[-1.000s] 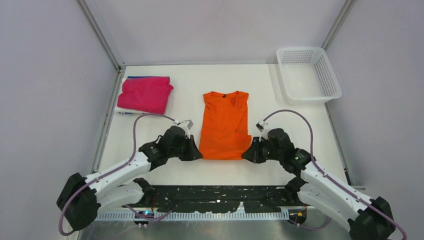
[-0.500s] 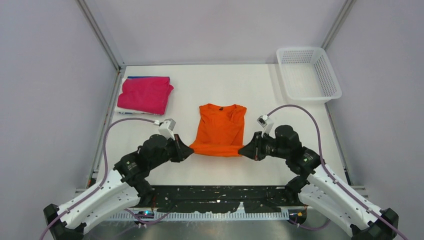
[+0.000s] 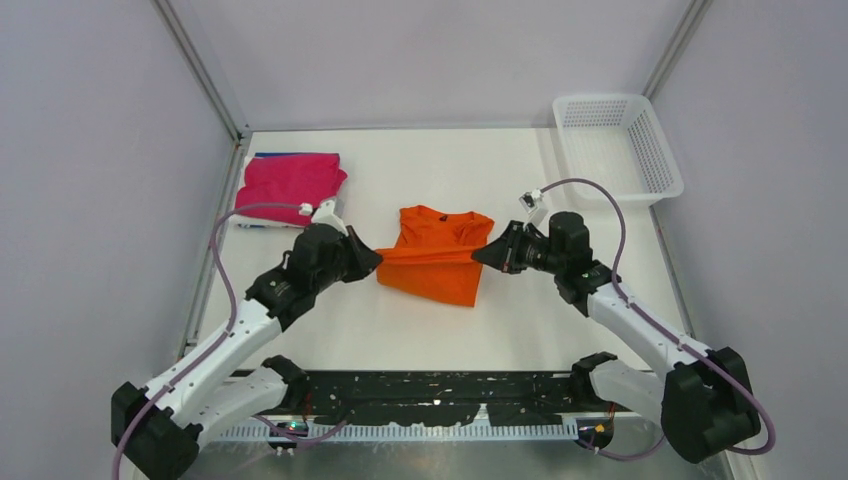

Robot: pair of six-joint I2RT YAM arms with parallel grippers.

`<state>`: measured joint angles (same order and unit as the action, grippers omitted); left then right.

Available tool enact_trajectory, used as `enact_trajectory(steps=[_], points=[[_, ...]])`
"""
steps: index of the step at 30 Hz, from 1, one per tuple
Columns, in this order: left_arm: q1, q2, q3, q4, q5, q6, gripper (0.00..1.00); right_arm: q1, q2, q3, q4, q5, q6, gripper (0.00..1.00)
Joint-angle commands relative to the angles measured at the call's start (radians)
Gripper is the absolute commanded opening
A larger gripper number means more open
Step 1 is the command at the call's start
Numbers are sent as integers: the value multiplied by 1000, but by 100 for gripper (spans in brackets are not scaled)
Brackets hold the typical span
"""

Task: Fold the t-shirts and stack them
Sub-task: Fold the long partially folded tshirt into a neat square

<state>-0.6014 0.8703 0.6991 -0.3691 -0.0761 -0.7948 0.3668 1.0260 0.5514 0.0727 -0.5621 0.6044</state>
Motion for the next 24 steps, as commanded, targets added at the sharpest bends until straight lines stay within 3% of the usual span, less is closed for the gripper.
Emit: enact_trajectory(steps=[1,10,24], points=[[66,96,101,107,32,60,0,-66,81,25,179,-38,17,5],[140,398,277,142,126,88,0,-160,260,36,276,-109,35,5],[192,719,541,128,99,108,0,-237,535,167,361,-112,43,5]])
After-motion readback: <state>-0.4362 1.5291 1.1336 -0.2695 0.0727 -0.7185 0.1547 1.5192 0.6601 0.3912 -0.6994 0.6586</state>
